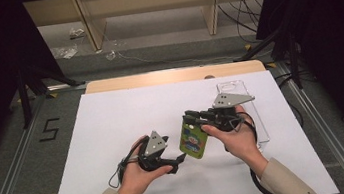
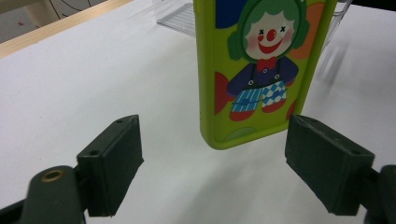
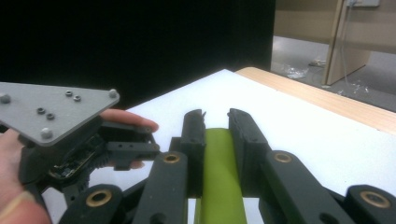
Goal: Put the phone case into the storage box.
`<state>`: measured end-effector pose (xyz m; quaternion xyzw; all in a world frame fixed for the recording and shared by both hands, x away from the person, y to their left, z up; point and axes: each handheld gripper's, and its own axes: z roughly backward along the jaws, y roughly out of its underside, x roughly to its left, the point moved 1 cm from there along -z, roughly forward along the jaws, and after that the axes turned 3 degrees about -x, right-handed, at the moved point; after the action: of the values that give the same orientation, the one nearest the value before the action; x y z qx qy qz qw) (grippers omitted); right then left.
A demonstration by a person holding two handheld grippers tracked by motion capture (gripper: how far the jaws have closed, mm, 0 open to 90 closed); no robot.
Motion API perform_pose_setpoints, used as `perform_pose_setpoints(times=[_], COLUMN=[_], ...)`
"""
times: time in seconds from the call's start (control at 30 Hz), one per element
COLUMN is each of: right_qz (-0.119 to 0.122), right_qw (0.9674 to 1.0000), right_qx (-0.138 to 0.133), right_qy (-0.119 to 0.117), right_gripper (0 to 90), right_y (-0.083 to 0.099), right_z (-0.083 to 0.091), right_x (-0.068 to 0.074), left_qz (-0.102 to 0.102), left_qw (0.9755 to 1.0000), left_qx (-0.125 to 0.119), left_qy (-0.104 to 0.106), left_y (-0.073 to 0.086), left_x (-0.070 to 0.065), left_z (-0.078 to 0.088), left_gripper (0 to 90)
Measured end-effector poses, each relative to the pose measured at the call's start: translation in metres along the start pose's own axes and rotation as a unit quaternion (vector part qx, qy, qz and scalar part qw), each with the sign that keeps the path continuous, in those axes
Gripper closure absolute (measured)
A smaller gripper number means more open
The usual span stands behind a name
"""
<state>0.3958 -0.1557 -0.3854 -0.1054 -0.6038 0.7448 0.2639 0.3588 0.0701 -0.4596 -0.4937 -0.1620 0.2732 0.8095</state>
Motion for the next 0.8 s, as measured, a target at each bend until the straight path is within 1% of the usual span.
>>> perform_pose_setpoints(times=[0.07,0.1,0.2,0.27,0.37,0.47,0.57,0.6,0.73,0.8], right_qz=[0.002,0.003,0.004,0.005,0.005,0.005,0.005,0.005,0.007,0.006], right_qw=[1.0000,1.0000,0.9999,0.9998,0.9996,0.9994,0.9992,0.9991,0.9988,0.9986], right_qx=[0.001,0.002,0.004,0.006,0.008,0.012,0.015,0.015,0.020,0.021], right_qy=[-0.004,-0.006,-0.013,-0.018,-0.025,-0.032,-0.038,-0.040,-0.043,-0.048], right_gripper=[77.6,77.6,77.5,77.5,77.5,77.6,77.5,77.5,77.6,77.6], right_y=[0.000,0.000,0.000,0.000,-0.001,-0.001,0.000,0.000,0.001,0.001], right_z=[0.000,-0.001,-0.001,-0.002,-0.002,-0.003,-0.005,-0.005,-0.006,-0.007], right_x=[0.001,0.001,0.002,0.003,0.004,0.005,0.006,0.007,0.008,0.009], left_qz=[-0.006,-0.005,-0.002,-0.001,0.003,0.002,0.003,0.002,-0.003,-0.006], left_qw=[1.0000,1.0000,0.9997,0.9993,0.9982,0.9974,0.9962,0.9954,0.9934,0.9930], left_qx=[0.000,-0.001,-0.007,-0.011,-0.013,-0.013,-0.016,-0.016,-0.018,-0.016], left_qy=[0.002,0.006,0.022,0.036,0.059,0.071,0.085,0.095,0.114,0.117], left_y=[0.001,0.001,0.002,0.003,0.005,0.006,0.006,0.006,0.005,0.005], left_x=[0.002,0.002,0.004,0.006,0.009,0.012,0.013,0.013,0.012,0.012], left_z=[-0.001,-0.001,-0.003,-0.004,-0.007,-0.010,-0.012,-0.012,-0.014,-0.015], left_gripper=[20.2,20.6,23.0,24.4,26.7,27.6,30.7,32.0,36.9,37.7])
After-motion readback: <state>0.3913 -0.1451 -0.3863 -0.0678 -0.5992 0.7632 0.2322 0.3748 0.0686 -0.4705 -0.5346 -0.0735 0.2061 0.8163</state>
